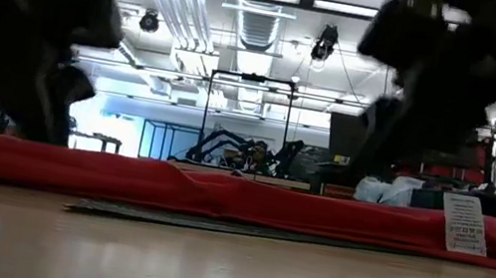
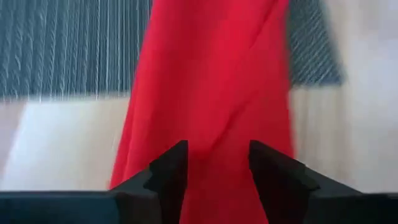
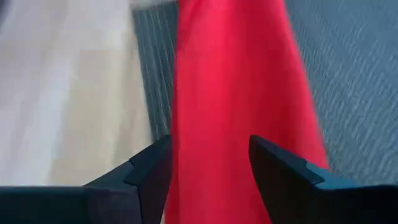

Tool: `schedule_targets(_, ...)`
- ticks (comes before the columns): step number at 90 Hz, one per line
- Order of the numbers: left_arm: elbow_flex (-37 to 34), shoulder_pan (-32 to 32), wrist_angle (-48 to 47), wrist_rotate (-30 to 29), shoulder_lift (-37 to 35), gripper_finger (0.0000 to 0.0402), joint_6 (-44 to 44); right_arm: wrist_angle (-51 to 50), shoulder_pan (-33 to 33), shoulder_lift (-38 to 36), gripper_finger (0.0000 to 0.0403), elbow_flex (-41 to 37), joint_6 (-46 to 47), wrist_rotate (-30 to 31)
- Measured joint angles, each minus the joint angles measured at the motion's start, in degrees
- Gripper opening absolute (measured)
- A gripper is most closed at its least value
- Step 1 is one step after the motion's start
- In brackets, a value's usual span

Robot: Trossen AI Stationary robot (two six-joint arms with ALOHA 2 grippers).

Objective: Set table place
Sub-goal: Fold the red table napkin

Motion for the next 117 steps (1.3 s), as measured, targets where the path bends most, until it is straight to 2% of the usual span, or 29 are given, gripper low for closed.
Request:
schedule_targets(9, -1.99, -0.99, -0.01, 2.16, 0.86, 0.0136, -2.33, -5.01, 0.64, 2.98, 0.0183, -0.11, 2.32, 0.05)
schedule_targets(20, -3.56, -2.87, 1.03, 2.22, 0.99, 0.0121, -5.15, -10.72, 1.3, 3.04, 0.0175, 0.34, 5.39, 0.39)
schedule_targets(34, -4.27, -3.77, -0.25, 3.01, -0.68, 0.0113, -6.43, -11.24, 1.67, -0.15, 0.0166, 0.09, 5.49, -0.54)
schedule_targets(44, -2.12, -3.84, -2.48, 4.1, -2.97, 0.0114, -6.47, -10.25, 1.67, -3.71, 0.0162, 1.93, 4.94, -0.85)
schedule_targets(53, 0.51, -3.88, -1.0, 1.16, -5.37, 0.0114, -4.52, -9.12, 1.68, -6.11, 0.0158, 2.69, 3.02, -0.08)
schedule_targets(63, 1.2, -3.78, -1.08, -7.44, -5.52, 0.0114, 0.07, -2.78, 1.11, -6.51, 0.0154, 2.58, -1.29, 4.26)
schedule_targets(72, 0.38, -3.03, 2.73, -14.7, -4.34, 0.0114, 3.09, 5.53, -0.6, -3.56, 0.015, 2.58, -5.98, 7.12)
schedule_targets(82, -1.7, -1.5, 5.92, -14.5, -2.14, 0.0114, 3.97, 14.98, -3.33, 2.02, 0.0143, 2.42, -9.6, 5.57)
schedule_targets(93, -2.72, -0.82, 7.45, -14.89, 0.02, 0.0114, 3.94, 22.03, -6.29, 8.65, 0.0129, 2.8, -8.7, 2.67)
schedule_targets(104, -3.15, -0.82, 6.93, -14.91, 1.92, 0.0114, 3.85, 18.47, -7.29, 13.33, 0.0107, 2.69, -6.19, 2.54)
schedule_targets(117, -3.92, -0.82, 5.01, -14.93, 3.71, 0.0114, 1.83, 7.79, -6.99, 11.6, 0.0076, 3.14, -4.16, 1.27)
